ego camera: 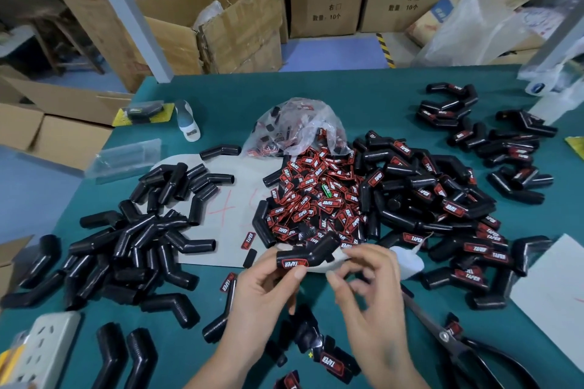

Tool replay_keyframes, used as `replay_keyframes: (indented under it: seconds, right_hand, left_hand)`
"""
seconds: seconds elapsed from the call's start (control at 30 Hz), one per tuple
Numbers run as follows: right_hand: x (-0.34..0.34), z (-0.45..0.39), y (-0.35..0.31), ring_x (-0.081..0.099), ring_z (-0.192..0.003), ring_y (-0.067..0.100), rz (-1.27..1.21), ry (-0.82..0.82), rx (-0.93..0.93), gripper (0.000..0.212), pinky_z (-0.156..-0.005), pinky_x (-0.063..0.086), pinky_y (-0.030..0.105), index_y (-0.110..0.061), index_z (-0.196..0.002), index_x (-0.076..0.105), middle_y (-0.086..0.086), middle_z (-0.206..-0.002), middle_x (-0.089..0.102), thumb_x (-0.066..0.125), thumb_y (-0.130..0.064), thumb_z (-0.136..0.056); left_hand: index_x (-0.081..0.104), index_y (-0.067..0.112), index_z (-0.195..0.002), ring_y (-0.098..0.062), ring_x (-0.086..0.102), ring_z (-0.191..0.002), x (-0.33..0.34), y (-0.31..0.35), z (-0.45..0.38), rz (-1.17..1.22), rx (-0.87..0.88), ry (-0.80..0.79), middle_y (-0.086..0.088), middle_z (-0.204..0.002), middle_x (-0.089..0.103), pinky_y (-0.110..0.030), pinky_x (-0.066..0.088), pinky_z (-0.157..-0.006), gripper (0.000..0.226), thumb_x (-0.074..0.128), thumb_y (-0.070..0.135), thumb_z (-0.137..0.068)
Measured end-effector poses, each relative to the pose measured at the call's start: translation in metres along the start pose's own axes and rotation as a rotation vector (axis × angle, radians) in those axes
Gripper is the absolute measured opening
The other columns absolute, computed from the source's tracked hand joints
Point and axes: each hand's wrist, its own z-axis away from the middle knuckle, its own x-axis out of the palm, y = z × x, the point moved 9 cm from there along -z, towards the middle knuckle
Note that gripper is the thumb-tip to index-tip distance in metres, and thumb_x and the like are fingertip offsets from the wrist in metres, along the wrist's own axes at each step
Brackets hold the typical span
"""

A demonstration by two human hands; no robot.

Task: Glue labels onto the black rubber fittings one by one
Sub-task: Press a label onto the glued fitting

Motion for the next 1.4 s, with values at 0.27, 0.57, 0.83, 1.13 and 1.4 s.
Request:
replay_keyframes:
  seconds: [0.27,0.57,0.83,1.13,1.4]
  right_hand:
    - [0.016,-0.006,0.029,0.068,-0.084,0.017,-0.315,-0.181,0.304,0.066,-0.068,0.056,0.028,-0.044,-0.136,0.054,-0.002,-0.120,0.068,0.086,-0.055,-0.079]
    - [0.018,-0.003,0.025,0.066,-0.082,0.015,-0.380,-0.205,0.332,0.047,-0.072,0.056,0.024,-0.033,-0.129,0.062,0.003,-0.107,0.069,0.081,-0.028,-0.086]
    - [0.018,-0.003,0.024,0.067,-0.084,0.016,-0.400,-0.212,0.345,0.045,-0.075,0.057,0.027,-0.033,-0.127,0.063,0.001,-0.104,0.070,0.081,-0.030,-0.086]
    - [0.019,-0.003,0.024,0.068,-0.088,0.018,-0.460,-0.221,0.359,0.043,-0.078,0.058,0.029,-0.031,-0.125,0.066,0.007,-0.109,0.070,0.083,-0.029,-0.086]
    - [0.022,-0.001,0.022,0.071,-0.093,0.017,-0.463,-0.224,0.365,0.037,-0.082,0.059,0.029,-0.031,-0.122,0.070,0.000,-0.108,0.071,0.079,-0.021,-0.088]
  left_hand:
    - [0.084,0.022,-0.098,-0.017,0.056,-0.065,0.008,0.009,0.005,-0.133,0.063,-0.043,-0.005,-0.099,0.066,-0.030,0.048,-0.048,0.020,0.074,0.036,-0.087]
    - [0.084,0.028,-0.099,-0.014,0.057,-0.067,0.014,0.014,0.010,-0.165,0.068,-0.055,0.002,-0.091,0.064,-0.031,0.048,-0.048,0.018,0.074,0.037,-0.087]
    - [0.084,0.024,-0.094,-0.018,0.054,-0.064,0.014,0.014,0.009,-0.176,0.060,-0.046,-0.002,-0.088,0.062,-0.034,0.046,-0.049,0.012,0.074,0.018,-0.088]
    - [0.084,0.023,-0.098,-0.012,0.058,-0.066,0.016,0.015,0.010,-0.133,0.082,-0.068,0.000,-0.090,0.062,-0.029,0.048,-0.049,0.017,0.074,0.033,-0.087]
    - [0.082,0.014,-0.097,-0.014,0.058,-0.067,0.015,0.011,0.012,-0.087,0.092,-0.027,-0.005,-0.091,0.060,-0.030,0.047,-0.050,0.023,0.073,0.035,-0.092]
